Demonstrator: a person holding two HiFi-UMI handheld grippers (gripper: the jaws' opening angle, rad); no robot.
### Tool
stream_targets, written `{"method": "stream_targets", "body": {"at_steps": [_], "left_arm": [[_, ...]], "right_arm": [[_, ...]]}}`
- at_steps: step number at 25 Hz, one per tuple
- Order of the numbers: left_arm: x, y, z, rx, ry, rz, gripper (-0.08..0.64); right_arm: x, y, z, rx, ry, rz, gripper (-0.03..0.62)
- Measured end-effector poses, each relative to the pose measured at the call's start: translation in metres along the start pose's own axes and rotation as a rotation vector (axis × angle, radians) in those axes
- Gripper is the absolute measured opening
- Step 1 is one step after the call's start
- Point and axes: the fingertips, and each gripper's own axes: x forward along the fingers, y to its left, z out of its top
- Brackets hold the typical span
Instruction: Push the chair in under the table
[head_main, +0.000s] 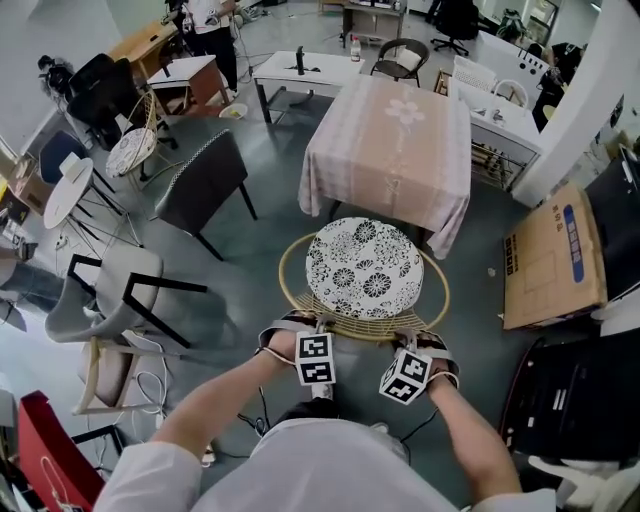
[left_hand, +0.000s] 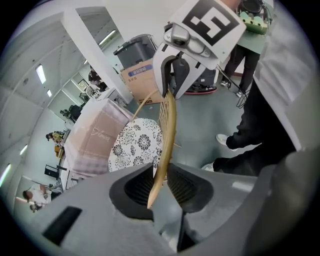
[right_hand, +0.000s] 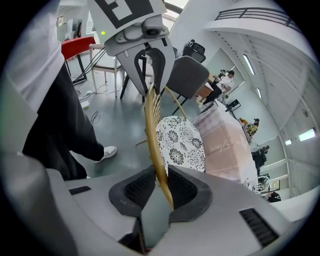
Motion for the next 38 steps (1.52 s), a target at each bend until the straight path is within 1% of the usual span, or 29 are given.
{"method": "stream_targets", "body": {"at_steps": [5,10,16,22,26,34,38], "left_arm": [[0.005,0.017,-0.006,0.037,-0.010,-0.014,0.089],[0.010,0.034,-0.012,0.032,-0.002,-0.012,0.091],[0.018,0.059,-0.014,0.047,0.007,0.000,0.091],[0.025,0.079,-0.012,0.042,0.026,0.003,0.091],[0.030,0.092,-0.013,0.037,0.028,0.007,0.092],[0.042,0.125,-0.013,0.041,0.037,0.022,0.094],[0.049,0.142,-0.011,0.042,0.046,0.028,0.094]], "right_arm": [[0.006,-0.014,0.007,0.024,0.024,-0.015,0.064],[0.015,-0.026,0.014,0.050,0.045,-0.011,0.066],[0.025,-0.048,0.018,0.098,0.061,-0.028,0.071],[0.034,-0.067,0.016,0.112,0.073,-0.031,0.071],[0.038,-0.078,0.020,0.122,0.061,-0.019,0.072],[0.052,-0.106,0.022,0.135,0.043,-0.031,0.072],[0.061,-0.121,0.019,0.140,0.052,-0.031,0.072]]}}
